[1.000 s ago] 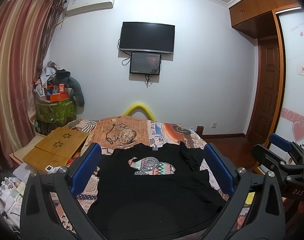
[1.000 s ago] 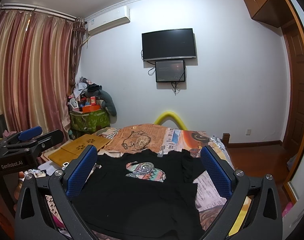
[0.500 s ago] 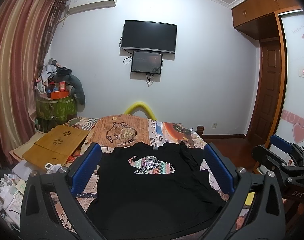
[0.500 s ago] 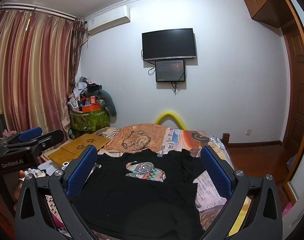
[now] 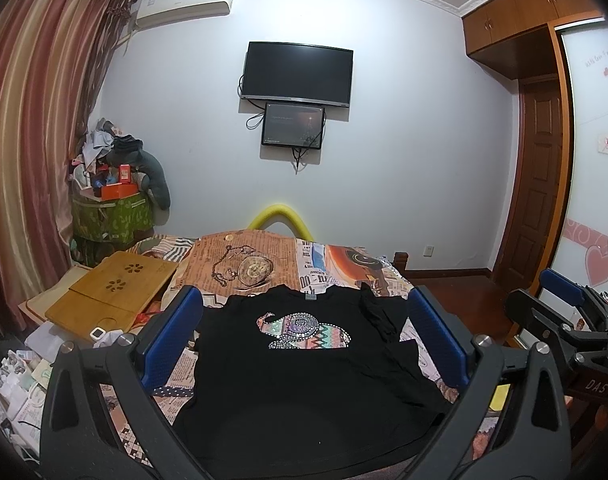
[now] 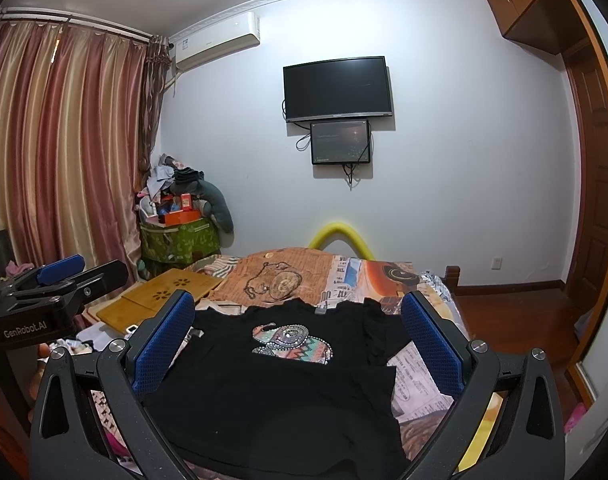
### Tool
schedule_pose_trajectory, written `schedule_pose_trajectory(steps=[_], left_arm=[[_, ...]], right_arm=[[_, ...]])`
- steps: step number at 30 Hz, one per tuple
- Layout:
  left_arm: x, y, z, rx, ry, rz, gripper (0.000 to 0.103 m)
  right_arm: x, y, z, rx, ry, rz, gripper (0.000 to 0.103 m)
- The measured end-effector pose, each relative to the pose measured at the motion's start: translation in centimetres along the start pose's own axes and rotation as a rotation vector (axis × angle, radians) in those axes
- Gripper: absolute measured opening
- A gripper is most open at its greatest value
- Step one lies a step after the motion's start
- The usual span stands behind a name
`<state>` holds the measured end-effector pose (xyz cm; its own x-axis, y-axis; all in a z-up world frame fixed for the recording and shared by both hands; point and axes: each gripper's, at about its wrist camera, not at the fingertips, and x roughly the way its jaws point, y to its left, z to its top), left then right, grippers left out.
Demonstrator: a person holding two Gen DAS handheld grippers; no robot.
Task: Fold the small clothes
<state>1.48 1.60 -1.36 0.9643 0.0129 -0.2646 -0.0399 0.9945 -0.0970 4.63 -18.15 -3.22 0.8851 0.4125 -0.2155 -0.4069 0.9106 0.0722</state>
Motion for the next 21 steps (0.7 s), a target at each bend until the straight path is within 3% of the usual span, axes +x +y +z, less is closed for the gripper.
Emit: schedule_pose_trajectory(steps=[13, 21], left_arm=[[0.4, 0.4, 0.3, 0.003, 0.002, 0.007, 0.103], [4.6, 2.5, 0.4, 0.007, 0.069, 0.036, 0.103]], right_arm=[[0.3, -0.4, -0.1, -0.005, 0.009, -0.004, 0.103], [3.4, -1.6, -1.0, -0.007, 0.075, -0.025, 0.103]])
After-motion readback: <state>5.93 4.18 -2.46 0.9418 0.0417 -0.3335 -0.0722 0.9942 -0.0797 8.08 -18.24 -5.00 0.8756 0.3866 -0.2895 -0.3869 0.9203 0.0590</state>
